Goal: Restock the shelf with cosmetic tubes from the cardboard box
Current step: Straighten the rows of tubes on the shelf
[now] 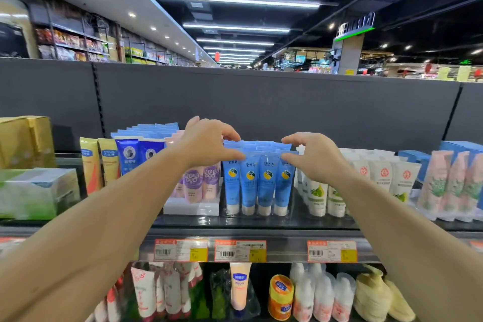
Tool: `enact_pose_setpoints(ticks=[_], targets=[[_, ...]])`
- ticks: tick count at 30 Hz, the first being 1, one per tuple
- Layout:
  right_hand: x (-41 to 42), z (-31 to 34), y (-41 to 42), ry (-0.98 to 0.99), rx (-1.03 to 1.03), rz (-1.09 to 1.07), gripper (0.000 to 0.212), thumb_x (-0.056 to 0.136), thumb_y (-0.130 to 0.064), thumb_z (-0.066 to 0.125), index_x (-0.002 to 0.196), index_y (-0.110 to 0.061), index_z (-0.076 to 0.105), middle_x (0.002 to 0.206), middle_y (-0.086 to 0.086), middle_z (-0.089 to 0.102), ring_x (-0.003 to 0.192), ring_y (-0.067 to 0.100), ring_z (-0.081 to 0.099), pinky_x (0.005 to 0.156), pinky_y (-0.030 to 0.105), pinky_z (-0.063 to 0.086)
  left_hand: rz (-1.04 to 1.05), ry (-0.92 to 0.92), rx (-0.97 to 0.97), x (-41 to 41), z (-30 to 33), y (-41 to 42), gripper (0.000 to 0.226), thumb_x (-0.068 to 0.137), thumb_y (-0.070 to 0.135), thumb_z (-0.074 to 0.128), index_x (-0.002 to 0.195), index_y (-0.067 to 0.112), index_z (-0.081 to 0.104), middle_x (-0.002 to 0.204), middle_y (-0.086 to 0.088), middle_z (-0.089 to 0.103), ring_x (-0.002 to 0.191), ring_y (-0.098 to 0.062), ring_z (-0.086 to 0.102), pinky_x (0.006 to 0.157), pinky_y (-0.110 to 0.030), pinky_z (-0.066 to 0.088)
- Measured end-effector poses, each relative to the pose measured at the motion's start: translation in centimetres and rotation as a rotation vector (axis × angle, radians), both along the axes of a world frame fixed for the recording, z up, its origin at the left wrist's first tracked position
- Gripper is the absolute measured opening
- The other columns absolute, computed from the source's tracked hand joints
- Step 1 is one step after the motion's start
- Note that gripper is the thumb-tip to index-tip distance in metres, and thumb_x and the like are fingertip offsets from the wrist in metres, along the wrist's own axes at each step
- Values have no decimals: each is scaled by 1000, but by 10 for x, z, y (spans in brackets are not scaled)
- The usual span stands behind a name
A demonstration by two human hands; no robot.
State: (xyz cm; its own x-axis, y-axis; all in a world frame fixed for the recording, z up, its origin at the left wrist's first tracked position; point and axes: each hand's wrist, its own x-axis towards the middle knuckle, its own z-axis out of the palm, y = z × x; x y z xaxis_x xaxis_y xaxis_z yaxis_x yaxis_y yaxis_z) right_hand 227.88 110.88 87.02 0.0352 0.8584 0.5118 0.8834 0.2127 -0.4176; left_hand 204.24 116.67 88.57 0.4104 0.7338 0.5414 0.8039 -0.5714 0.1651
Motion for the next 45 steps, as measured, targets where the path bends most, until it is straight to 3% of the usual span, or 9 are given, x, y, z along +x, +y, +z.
enact_pose_setpoints(ticks=[4,10,14,21,25,29,33,39,45], targets=[[-2,3,-3,4,19,-18,39,87,-29,66,126,-25,61,125,-12,62,119,10,52,92,26,38,-8,41,18,-10,-1,1,48,74,59,71,115,35,65,117,14,65,114,-9,56,116,-44,11],[2,11,-8,75,24,-88,35,85,-28,69,120,-25,66,105,-16,66,91,4,57,77,27,48,-66,-46,39,-24,9,5,28,92,45,56,115,31,66,120,14,65,117,-10,55,115,-46,20],[2,19,-15,88,25,-123,32,89,-26,64,121,-22,65,113,-10,66,98,11,62,74,30,54,-134,-95,39,-18,13,9,31,97,43,48,119,31,64,120,13,66,114,-11,58,114,-49,23],[26,14,-46,80,35,-256,29,94,-27,58,121,-21,65,120,-7,66,99,5,54,84,22,38,-156,-17,133,15,2,9,38,91,50,54,123,29,62,128,11,60,127,-14,47,116,-51,12],[56,9,-65,119,51,-347,23,95,-27,56,114,-21,68,110,-6,67,89,11,59,72,26,44,-224,-62,190,36,-8,2,36,86,50,63,114,28,68,118,10,66,116,-15,56,113,-48,23],[90,-1,-68,142,31,-330,11,92,-26,59,92,-24,70,86,-11,66,80,12,63,71,31,54,-280,-170,278,69,-28,-14,31,76,46,62,93,24,75,96,4,72,91,-21,63,90,-40,40],[127,-16,-59,71,-67,-269,7,89,-30,65,86,-25,70,82,-14,65,79,7,61,69,28,49,-302,-99,240,112,-53,-31,26,74,42,64,85,22,76,76,5,70,73,-22,60,74,-43,49],[193,-16,-44,115,-24,-161,14,85,-19,68,73,-26,68,74,-11,66,72,12,62,65,27,49,-97,-108,182,162,-71,-46,27,76,45,61,90,27,75,85,9,71,82,-20,62,80,-37,44],[226,-2,-44,69,110,-112,12,90,-16,60,92,-22,70,84,-9,64,79,11,57,69,22,38,-13,-202,139,187,-83,-69,15,81,34,67,89,24,74,84,10,70,82,-14,61,79,-39,50]])
